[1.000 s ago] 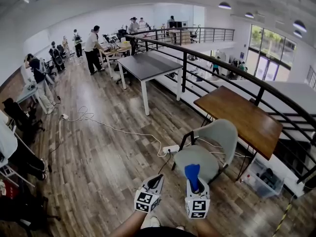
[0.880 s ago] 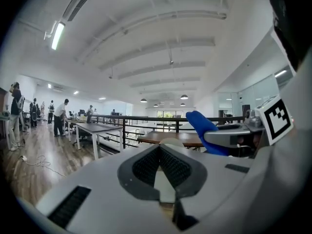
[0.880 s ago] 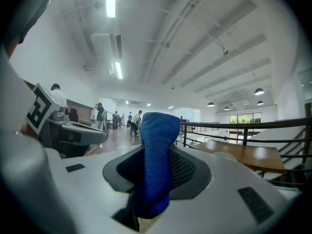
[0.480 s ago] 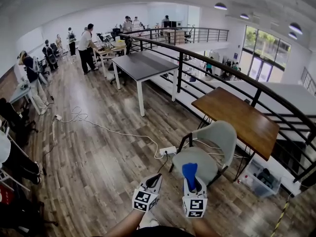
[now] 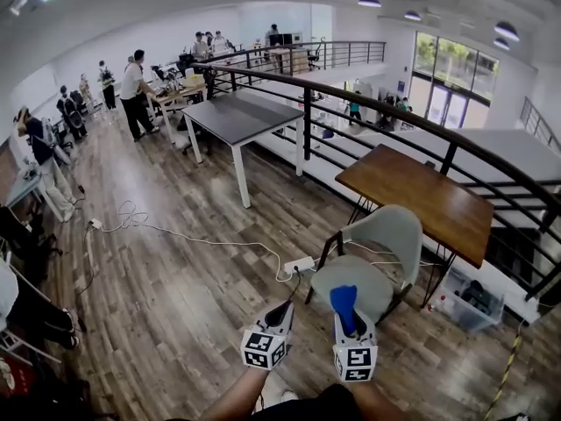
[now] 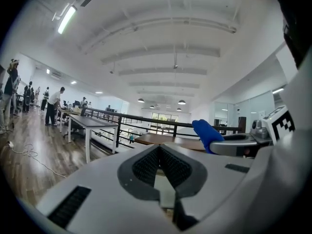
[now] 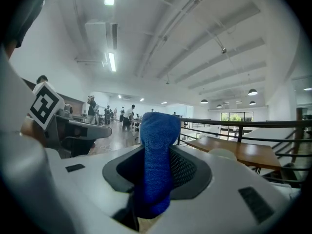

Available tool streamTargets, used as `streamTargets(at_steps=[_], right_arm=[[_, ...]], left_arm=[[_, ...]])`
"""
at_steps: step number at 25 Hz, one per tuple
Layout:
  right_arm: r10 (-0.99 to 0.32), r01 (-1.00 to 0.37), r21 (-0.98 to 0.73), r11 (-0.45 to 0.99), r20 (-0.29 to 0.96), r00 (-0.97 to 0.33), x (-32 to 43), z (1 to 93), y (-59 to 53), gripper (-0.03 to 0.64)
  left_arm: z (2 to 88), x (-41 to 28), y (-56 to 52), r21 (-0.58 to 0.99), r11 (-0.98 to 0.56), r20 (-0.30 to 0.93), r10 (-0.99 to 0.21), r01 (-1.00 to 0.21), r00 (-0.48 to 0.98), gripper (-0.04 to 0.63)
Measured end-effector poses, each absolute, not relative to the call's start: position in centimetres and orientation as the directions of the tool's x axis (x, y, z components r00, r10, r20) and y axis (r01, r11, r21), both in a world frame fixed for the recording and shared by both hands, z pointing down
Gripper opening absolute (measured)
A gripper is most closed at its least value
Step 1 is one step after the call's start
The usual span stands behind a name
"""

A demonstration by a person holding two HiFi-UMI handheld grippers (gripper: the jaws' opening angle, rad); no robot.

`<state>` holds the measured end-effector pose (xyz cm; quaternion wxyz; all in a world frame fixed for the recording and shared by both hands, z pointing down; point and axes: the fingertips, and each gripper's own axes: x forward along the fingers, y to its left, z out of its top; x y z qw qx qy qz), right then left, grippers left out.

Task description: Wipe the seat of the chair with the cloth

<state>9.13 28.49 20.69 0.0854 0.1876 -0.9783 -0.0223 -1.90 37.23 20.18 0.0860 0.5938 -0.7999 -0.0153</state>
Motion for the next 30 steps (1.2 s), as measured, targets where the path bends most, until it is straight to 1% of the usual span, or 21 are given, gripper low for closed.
streamTargets(at_steps=[9,13,17,22,30], right_arm=[[-0.390,-0.383,0.072,0.921,0.170,-0.905,6.6,21.6,25.7,0.130],[-0.376,-0.369,0.076,0.926,0.174,-0.910,4.6,21.8,23.9,0.130],[-0.361,-0.350,0.091,0.932,0.181,-0.915,2.7,22.2,21.4,0.130],[-0.354,-0.344,0.087,0.935,0.191,-0.915,0.7,22.7,17.4,0.130],[-0.279,-0.274,0.052,0.960,0.164,-0.946,-2.3,22.7,11.5,0.130]], left_arm=[[21.7,-3.5,35.4,0.114,0.284,0.161,-0.951,-0.952,-0.264,0.002],[22.2,-5.1,33.6,0.150,0.290,0.170,-0.949,-0.945,-0.264,0.002],[22.6,-6.4,30.7,0.084,0.301,0.198,-0.939,-0.950,-0.280,0.002],[22.9,-8.3,26.5,0.072,0.310,0.213,-0.933,-0.948,-0.289,0.002],[22.6,-10.2,19.7,0.064,0.326,0.203,-0.930,-0.943,-0.307,0.002]])
